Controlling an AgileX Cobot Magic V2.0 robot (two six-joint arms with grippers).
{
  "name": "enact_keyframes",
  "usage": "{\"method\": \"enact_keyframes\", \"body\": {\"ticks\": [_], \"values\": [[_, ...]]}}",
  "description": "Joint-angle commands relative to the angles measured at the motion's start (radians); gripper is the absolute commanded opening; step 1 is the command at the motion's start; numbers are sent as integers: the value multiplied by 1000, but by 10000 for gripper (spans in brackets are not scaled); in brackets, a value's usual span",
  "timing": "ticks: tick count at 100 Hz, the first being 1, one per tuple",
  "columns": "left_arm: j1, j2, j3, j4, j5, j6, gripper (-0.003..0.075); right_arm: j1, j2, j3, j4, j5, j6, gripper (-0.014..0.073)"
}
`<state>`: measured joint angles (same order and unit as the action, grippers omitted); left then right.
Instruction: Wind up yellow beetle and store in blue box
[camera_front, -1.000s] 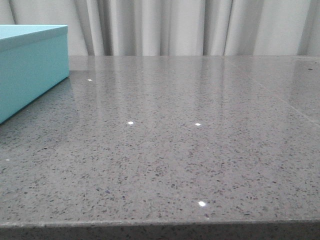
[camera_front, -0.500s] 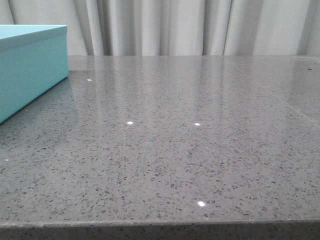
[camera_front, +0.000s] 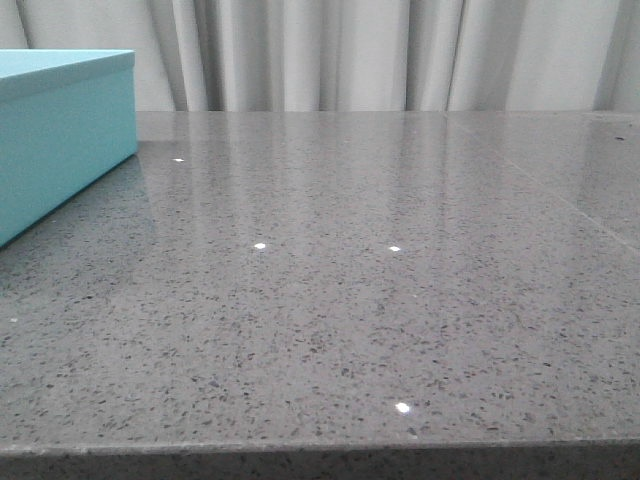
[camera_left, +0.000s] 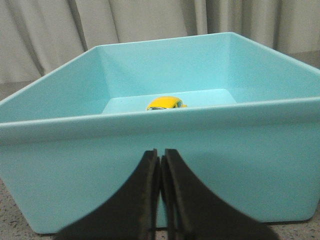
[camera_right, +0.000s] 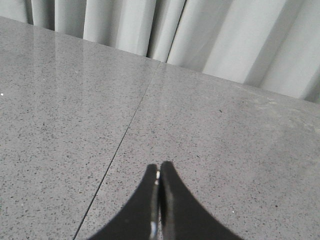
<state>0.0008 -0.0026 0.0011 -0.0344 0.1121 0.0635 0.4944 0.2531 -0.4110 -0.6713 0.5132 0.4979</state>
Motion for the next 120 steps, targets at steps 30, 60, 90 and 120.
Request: {"method": "enact_keyframes", "body": {"ticks": [30,60,90,120], "values": [[-9,-35,6,-7,-88,-11,-20,-6,6,-3,33,-59,-28,-114],[-9,-35,6,-7,-88,-11,-20,-204,-100,142,343,-281,-270,-114],[-9,-35,6,-7,-88,-11,-20,-365,-264,324,560,-410,-346,-114],[-9,-35,6,-7,-88,-11,-20,-396,-284,440,656,-500,-346,-114]]}}
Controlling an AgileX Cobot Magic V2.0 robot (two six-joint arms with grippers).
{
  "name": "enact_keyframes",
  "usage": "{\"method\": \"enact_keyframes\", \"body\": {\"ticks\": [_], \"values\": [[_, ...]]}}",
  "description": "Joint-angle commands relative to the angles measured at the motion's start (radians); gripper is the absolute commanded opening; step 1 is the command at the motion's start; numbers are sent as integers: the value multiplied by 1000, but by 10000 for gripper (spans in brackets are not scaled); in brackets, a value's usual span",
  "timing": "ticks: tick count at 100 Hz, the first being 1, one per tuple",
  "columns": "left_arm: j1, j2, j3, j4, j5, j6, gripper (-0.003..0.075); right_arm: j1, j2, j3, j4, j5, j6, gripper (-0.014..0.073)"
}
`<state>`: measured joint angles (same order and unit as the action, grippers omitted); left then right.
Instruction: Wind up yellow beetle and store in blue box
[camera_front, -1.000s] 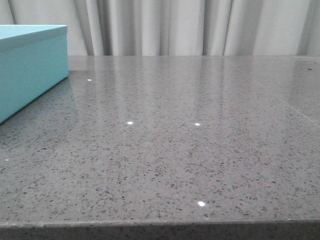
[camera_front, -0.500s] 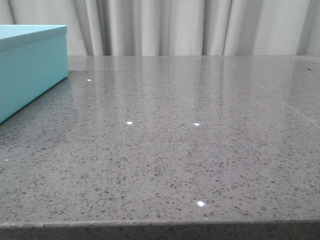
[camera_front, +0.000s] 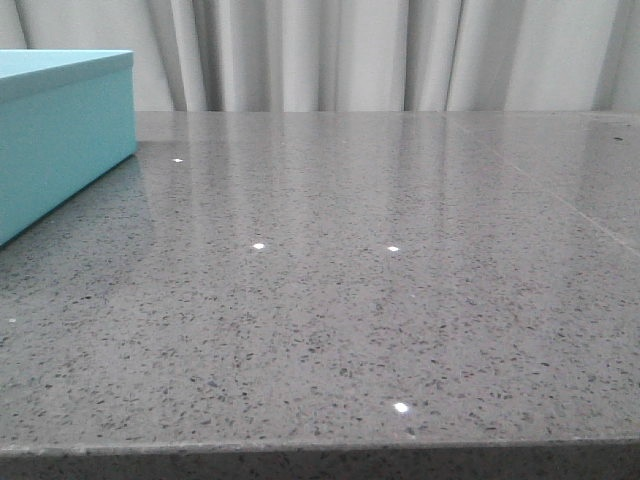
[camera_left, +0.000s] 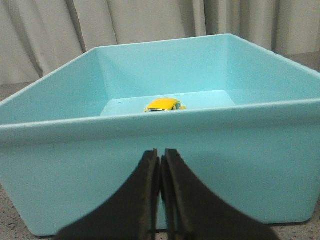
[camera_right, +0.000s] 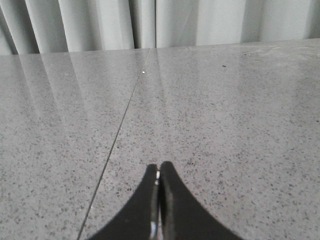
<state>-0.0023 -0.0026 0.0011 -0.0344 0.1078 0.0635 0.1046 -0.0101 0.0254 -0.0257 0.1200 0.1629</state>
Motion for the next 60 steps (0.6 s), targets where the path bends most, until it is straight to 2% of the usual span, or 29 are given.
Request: {"method": "enact_keyframes", "body": {"ticks": [1,60], "values": [[-6,-35,6,-7,-84,-11,-20,-7,-21,4,10,-110,-12,-114],[-6,-35,6,-7,-84,-11,-20,-7,-21,4,-1,-120,-19,-114]]}}
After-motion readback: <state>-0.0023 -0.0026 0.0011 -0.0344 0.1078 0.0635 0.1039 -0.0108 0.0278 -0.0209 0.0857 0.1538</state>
